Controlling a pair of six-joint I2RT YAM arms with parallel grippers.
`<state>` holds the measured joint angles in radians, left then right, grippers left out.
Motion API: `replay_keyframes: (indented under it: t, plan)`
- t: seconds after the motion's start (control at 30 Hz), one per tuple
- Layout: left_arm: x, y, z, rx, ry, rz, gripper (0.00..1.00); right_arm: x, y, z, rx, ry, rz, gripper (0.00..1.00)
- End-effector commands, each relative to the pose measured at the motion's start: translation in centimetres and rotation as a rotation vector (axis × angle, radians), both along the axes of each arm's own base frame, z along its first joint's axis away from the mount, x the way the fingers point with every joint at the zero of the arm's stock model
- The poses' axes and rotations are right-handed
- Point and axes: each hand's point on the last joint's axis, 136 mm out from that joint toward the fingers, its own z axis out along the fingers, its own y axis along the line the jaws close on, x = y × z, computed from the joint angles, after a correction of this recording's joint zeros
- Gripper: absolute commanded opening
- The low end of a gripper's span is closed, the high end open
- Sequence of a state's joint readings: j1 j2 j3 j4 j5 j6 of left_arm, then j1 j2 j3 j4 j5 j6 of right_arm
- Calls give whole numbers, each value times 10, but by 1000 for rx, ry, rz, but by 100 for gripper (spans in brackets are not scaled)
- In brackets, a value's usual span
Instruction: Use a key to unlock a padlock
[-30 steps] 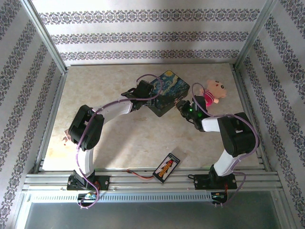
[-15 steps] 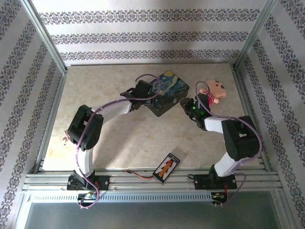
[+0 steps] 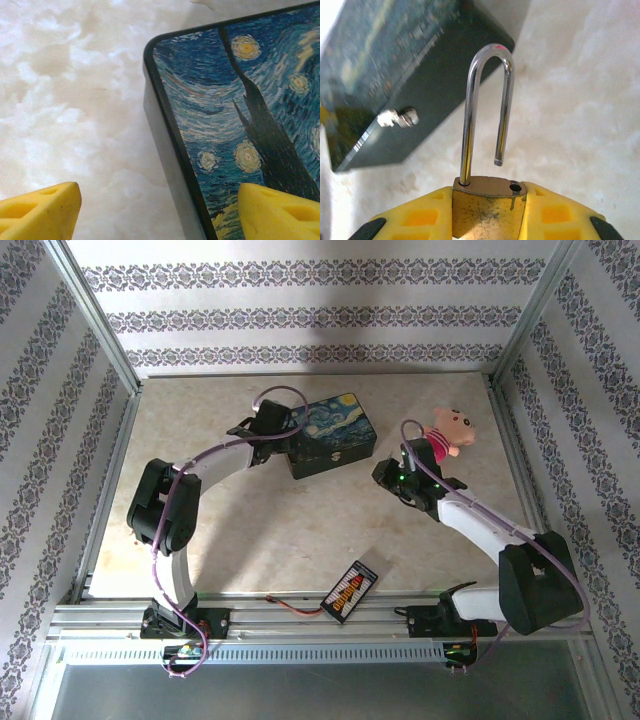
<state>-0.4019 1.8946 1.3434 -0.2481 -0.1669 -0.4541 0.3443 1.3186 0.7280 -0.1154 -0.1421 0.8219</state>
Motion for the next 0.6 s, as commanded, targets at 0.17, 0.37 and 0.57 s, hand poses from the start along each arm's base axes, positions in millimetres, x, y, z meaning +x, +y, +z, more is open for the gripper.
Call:
replay_keyframes:
  t: [0.17, 0.37, 0.57]
  plan:
    - [-30, 68, -43, 163, 205, 88, 77, -39, 10, -14, -138, 104, 188, 0]
    - [-10, 68, -24, 45, 146, 103, 72, -57, 9, -27, -182, 172, 257, 0]
    - [21, 62, -3, -57, 96, 112, 66, -74, 5, -37, -203, 232, 291, 0]
